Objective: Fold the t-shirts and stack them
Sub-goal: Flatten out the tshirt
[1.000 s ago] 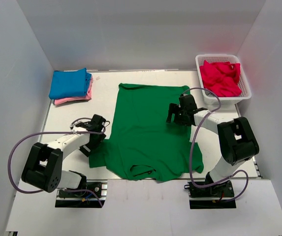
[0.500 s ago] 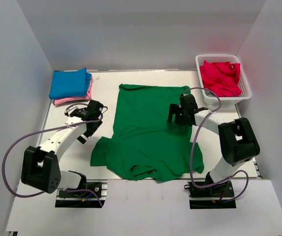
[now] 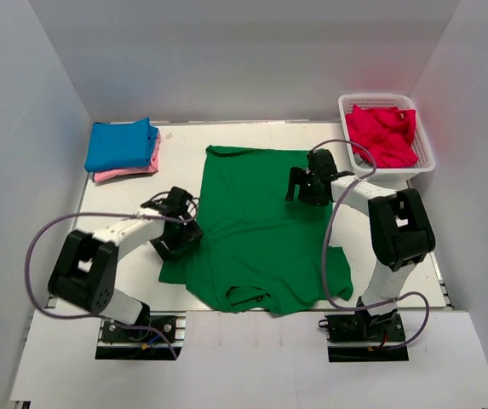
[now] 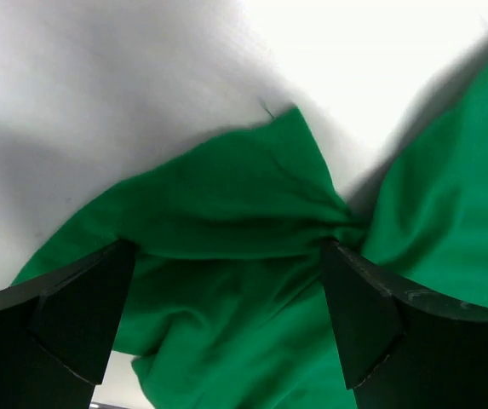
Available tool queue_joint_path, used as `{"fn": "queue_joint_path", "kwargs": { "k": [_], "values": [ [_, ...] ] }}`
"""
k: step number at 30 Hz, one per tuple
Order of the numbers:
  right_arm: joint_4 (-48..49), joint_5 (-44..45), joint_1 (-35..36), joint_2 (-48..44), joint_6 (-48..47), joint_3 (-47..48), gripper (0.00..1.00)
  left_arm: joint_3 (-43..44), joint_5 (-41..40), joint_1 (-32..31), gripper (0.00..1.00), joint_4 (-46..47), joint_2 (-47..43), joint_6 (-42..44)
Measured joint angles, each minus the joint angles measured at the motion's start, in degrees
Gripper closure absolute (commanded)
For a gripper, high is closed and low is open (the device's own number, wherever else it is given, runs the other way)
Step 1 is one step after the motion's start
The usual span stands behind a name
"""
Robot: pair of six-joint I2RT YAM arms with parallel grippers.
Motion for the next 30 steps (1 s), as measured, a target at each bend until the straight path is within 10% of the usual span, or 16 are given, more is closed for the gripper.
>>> {"fn": "queue_joint_path", "kwargs": {
  "k": [5,17,30],
  "values": [
    [-0.42,0.17,-0.83,0.68,1.66,-1.46,0.1,14.67,-6.19,1.33,0.0,-9.7,14.56,-1.66],
    [5.22,-4.28,4.35,-19.1,8.68,-24.57,0.1,93.24,-16.65,7.45,0.0,-16.92,66.36,11.13],
    [-7.54,-2.21,14.12,-26.86,5.77,-19.34,0.1,93.18,4.0,4.79,0.0,8.46,64.74,30.29]
  ]
}}
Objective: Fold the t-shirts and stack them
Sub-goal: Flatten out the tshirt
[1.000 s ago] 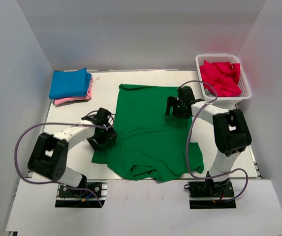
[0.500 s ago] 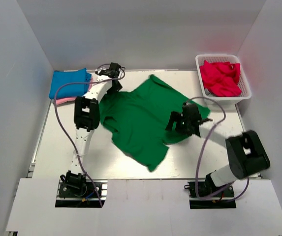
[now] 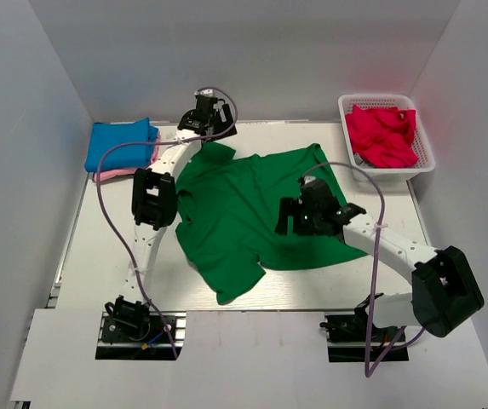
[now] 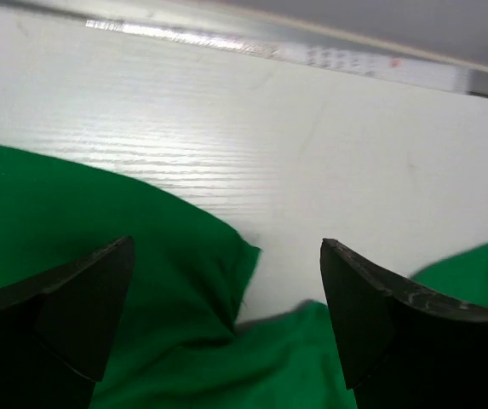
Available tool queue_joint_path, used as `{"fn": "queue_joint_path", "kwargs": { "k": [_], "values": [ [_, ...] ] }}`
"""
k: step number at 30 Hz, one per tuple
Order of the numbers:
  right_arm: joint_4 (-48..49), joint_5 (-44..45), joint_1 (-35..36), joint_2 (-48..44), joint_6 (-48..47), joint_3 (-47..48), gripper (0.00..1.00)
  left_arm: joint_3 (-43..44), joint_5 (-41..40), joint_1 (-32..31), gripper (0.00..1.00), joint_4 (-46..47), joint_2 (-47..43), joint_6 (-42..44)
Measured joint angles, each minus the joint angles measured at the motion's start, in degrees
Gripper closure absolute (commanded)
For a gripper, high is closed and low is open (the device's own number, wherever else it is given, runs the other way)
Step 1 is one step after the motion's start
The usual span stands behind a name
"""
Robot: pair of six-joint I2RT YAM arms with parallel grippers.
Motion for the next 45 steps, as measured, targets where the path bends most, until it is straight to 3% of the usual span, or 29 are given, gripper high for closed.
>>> {"fn": "queue_joint_path", "kwargs": {
  "k": [6,11,14,16,22,32,45],
  "values": [
    [-0.61,11.56,-1.49,1.33,1.31,8.17,0.1,-13.51,-0.39,-1.92,0.0,0.92,-17.11,2.97],
    [-1.07,15.58,-4.33,9.29,0.9,13.55,0.1,-33.51,-1.29,-3.23,0.0,1.57,-34.64,0.79],
    [-0.92,15.82,-5.68,17.35,-1.42,21.2,0.1,-44.98,-1.36,-3.32,0.0,4.5,-39.15,-0.66],
    [0.15,15.5,-6.4,22.77,-2.89,26.49,0.1,-48.65,-1.53,-3.32,0.0,4.2,-37.53,-1.29],
    [-0.09,14.56,-8.66,36.92,-6.43,39.71,0.1,-48.02,-5.03,-2.93,0.0,2.54,-25.83,-1.86],
    [-4.94,13.16,-16.44,62.12,-10.58,70.62,0.1,-40.37,-10.1,-1.86,0.0,1.51,-20.59,-1.33],
    [-5.55,10.03,-25.88,66.2,-10.32,77.26,0.1,-37.05,-17.03,-1.46,0.0,1.95,-17.64,3.67]
  ]
}}
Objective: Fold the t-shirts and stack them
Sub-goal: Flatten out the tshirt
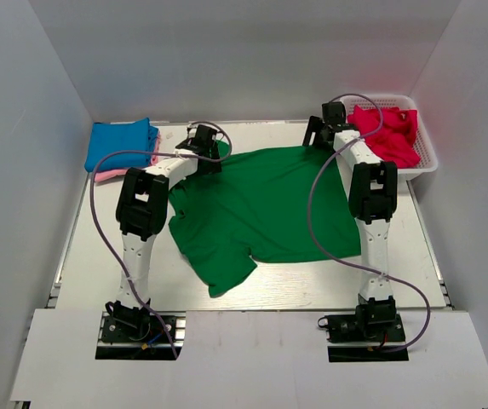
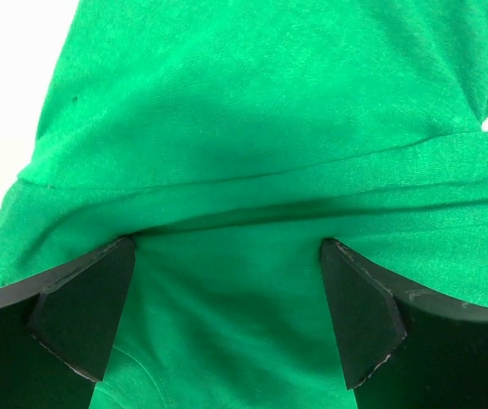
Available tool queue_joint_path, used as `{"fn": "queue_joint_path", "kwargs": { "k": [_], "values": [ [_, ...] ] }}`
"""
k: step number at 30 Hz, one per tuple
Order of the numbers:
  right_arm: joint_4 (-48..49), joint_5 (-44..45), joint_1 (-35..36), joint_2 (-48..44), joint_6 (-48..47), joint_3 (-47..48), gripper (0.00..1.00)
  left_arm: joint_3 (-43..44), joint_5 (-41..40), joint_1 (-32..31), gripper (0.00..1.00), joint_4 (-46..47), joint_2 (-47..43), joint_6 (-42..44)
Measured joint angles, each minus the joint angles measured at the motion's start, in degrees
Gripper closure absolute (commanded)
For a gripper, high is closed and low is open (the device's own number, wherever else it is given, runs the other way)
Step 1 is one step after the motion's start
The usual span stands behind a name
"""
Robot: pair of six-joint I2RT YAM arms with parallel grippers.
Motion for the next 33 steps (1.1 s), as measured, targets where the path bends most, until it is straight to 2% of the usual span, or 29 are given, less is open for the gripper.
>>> {"fn": "queue_joint_path", "kwargs": {
  "k": [8,12,16,19,21,25,29,33],
  "values": [
    [1.33,-0.13,-0.22,-0.02,-1.27,0.9,0.1,2.99,-1.22,0.22,0.0,1.4,1.75,8.17],
    [1.27,-2.71,0.15,-1.62,-4.09,-0.61,0.1,9.44,-0.83,0.48,0.0,1.01,5.14,11.61],
    [1.62,-4.44,1.57,-9.22,-6.75,-9.7,0.1,22.84,0.04,0.59,0.0,-2.21,10.58,13.16],
    [3.21,-4.72,4.15,-19.67,-6.67,-22.08,0.1,24.39,0.09,0.35,0.0,-4.24,9.01,12.35],
    [4.13,-4.83,6.01,-26.08,-5.46,-28.04,0.1,17.84,0.72,0.11,0.0,-4.0,3.78,10.6],
    [7.54,-5.07,8.61,-36.72,-1.16,-38.01,0.1,-1.44,1.31,-0.24,0.0,-4.96,-11.15,4.31],
    [9.16,-4.02,9.16,-44.0,1.75,-49.05,0.1,-18.01,2.49,-0.39,0.0,-3.63,-24.65,-0.48],
    [9.64,-2.69,9.51,-48.28,4.31,-61.9,0.1,-28.24,3.69,-0.37,0.0,-1.79,-29.7,-3.08]
  ]
}}
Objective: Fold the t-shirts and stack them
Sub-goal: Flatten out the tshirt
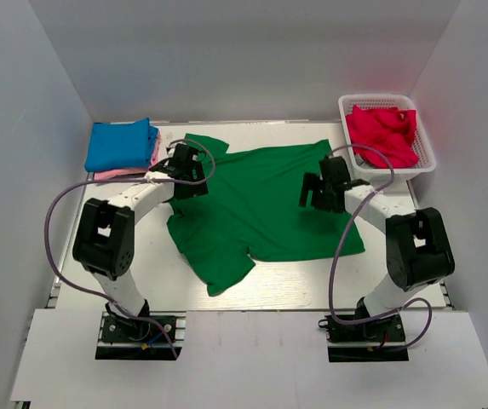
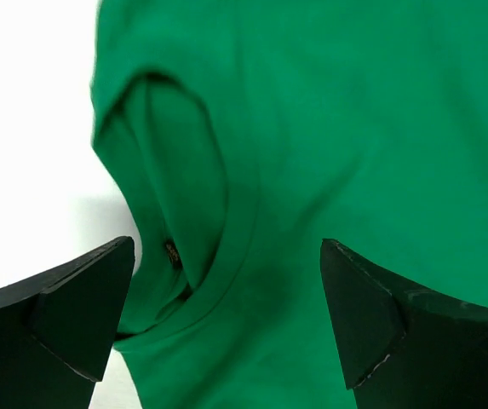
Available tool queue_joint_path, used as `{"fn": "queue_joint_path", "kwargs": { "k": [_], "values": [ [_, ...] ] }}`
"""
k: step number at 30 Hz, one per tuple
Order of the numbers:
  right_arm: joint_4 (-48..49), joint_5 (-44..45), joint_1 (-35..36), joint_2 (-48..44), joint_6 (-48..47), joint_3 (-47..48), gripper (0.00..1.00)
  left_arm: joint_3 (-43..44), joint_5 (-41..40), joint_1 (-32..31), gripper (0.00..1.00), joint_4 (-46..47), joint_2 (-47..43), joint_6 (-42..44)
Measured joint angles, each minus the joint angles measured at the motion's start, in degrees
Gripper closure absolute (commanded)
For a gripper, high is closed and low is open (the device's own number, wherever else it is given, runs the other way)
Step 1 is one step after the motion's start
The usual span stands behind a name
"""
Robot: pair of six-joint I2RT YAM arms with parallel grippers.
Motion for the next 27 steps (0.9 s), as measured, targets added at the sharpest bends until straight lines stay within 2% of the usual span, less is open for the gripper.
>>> {"fn": "queue_joint_path", "kwargs": {
  "k": [3,7,12,22,27],
  "values": [
    [-0.9,0.68,0.11,-0.96,1.42,-6.73,0.1,-1.29,0.87,0.24,0.0,0.42,2.86,-1.01],
    [-0.26,1.16,0.11,-1.09,2.69,-8.85,0.1,1.68,0.98,0.72,0.0,0.11,10.45,-2.01],
    [0.15,3.13,0.09,1.33,3.5,-6.75,0.1,14.49,-0.31,1.75,0.0,-2.23,19.8,-2.62],
    [-1.16,6.05,-0.5,12.83,2.64,7.3,0.1,45.97,-0.5,6.88,0.0,-8.28,39.06,2.51],
    [-1.44,4.59,-0.5,12.96,1.25,9.86,0.1,49.31,1.16,8.11,0.0,-11.17,40.13,6.6]
  ]
}}
